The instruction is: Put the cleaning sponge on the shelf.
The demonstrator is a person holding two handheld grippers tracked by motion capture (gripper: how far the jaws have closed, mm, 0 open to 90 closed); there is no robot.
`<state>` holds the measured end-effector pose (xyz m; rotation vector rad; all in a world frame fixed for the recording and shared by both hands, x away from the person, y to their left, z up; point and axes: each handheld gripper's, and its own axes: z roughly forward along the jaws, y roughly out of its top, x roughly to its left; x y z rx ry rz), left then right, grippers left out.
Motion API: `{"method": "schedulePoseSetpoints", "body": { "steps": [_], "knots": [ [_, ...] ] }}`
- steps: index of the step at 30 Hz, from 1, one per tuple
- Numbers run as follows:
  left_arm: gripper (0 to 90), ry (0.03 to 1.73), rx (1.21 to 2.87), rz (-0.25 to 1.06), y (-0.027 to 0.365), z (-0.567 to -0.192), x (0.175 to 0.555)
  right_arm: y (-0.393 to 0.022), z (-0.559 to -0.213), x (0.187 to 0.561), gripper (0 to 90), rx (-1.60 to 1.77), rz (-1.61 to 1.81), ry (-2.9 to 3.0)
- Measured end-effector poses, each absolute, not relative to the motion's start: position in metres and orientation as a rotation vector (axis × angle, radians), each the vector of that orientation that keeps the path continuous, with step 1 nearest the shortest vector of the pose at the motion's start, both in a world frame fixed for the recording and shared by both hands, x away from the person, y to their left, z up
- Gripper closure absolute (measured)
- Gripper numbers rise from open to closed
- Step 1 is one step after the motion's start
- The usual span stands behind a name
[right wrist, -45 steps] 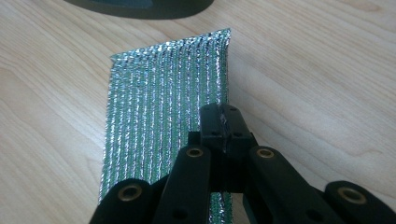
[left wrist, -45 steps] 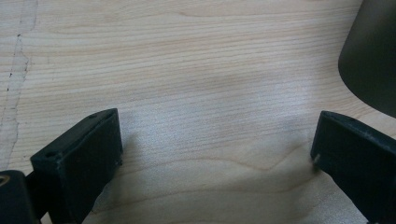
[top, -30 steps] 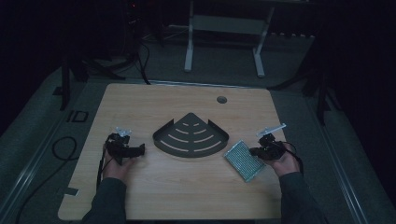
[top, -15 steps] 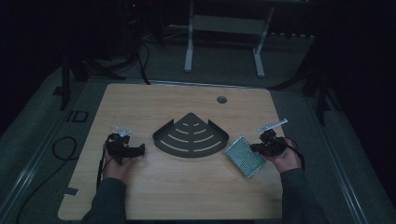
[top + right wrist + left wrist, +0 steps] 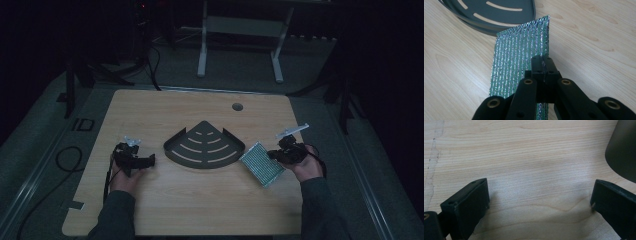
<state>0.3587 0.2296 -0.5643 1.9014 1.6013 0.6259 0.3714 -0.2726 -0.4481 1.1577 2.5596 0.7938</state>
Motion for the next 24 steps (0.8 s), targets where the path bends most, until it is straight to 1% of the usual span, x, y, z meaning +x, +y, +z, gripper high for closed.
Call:
{"method": "schedulePoseSetpoints", "body": {
  "steps": [24],
  "knots": [
    [2.3,1.601,1.901,0.626,0.230,-0.564,0.359,-0.258,-0.427,0.383,89.8,1.126,0.888,2.522]
  ]
}}
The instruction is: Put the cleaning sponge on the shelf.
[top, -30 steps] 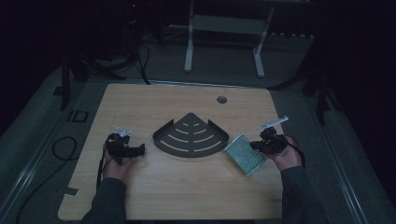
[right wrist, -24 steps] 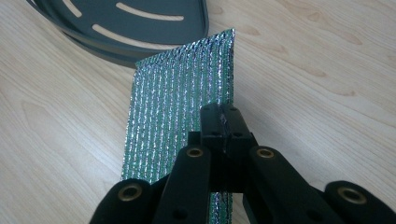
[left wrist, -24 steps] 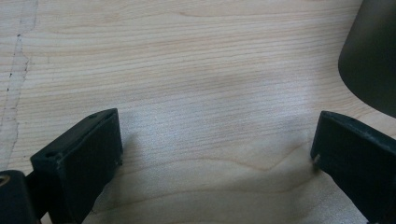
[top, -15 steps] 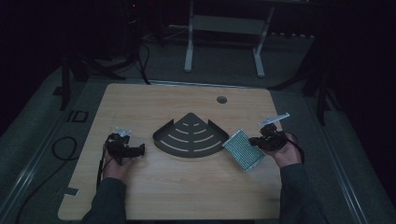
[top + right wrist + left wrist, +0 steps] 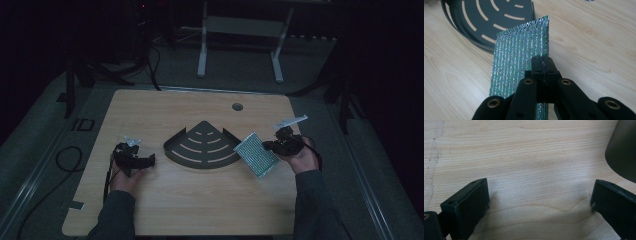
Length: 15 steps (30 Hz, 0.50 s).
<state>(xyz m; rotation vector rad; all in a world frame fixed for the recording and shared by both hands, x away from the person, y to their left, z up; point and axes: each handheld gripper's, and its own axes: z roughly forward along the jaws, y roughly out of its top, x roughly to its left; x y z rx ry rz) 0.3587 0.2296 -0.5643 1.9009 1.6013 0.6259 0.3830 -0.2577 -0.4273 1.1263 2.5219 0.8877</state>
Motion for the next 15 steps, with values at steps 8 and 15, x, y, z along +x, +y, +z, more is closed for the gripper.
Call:
{"method": "schedulePoseSetpoints", "body": {
  "steps": [8,15],
  "knots": [
    [2.3,1.602,1.899,0.626,0.230,-0.564,0.359,-0.252,-0.424,0.389,89.8,1.118,0.904,2.526],
    [2.3,1.601,1.899,0.627,0.230,-0.564,0.359,-0.245,-0.421,0.395,89.8,1.108,0.909,2.529]
  ]
}}
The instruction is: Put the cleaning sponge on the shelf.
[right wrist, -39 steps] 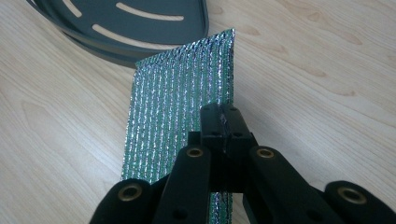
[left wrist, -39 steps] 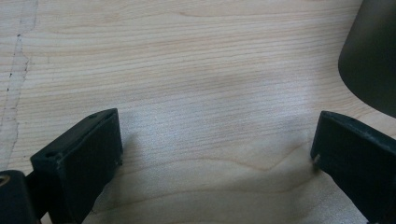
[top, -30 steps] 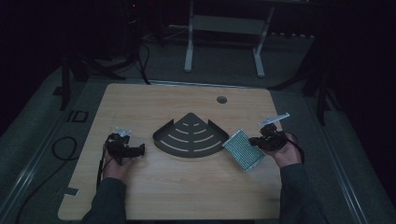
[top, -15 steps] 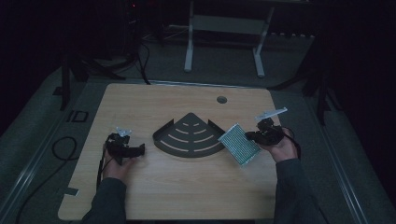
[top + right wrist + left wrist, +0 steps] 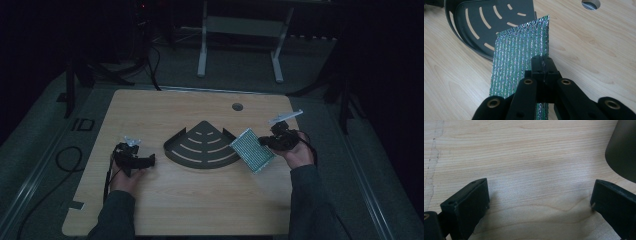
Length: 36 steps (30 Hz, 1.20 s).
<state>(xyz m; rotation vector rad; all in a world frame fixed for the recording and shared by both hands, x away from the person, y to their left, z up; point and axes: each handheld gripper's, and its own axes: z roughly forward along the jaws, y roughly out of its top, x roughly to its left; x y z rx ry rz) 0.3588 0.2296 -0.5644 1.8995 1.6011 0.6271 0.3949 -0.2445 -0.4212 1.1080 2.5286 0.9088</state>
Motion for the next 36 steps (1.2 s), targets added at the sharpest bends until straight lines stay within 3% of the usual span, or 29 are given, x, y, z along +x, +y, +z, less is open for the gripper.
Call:
{"method": "schedulePoseSetpoints", "body": {
  "steps": [36],
  "knots": [
    [2.3,1.602,1.899,0.626,0.230,-0.564,0.359,-0.215,-0.418,0.419,89.8,1.089,0.909,2.551]
  ]
}}
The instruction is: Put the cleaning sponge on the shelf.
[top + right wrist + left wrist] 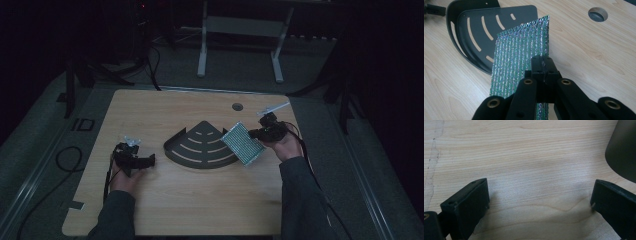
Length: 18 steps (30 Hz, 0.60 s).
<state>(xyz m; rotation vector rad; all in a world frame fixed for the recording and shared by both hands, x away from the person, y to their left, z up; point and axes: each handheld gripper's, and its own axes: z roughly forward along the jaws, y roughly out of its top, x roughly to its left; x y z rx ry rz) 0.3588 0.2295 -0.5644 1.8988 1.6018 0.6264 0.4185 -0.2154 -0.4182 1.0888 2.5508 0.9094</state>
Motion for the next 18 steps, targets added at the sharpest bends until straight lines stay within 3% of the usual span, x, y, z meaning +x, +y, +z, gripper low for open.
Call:
{"method": "schedulePoseSetpoints", "body": {
  "steps": [18],
  "knots": [
    [2.3,1.601,1.900,0.627,0.230,-0.564,0.359,-0.202,-0.420,0.428,89.9,1.082,0.915,2.551]
  ]
}}
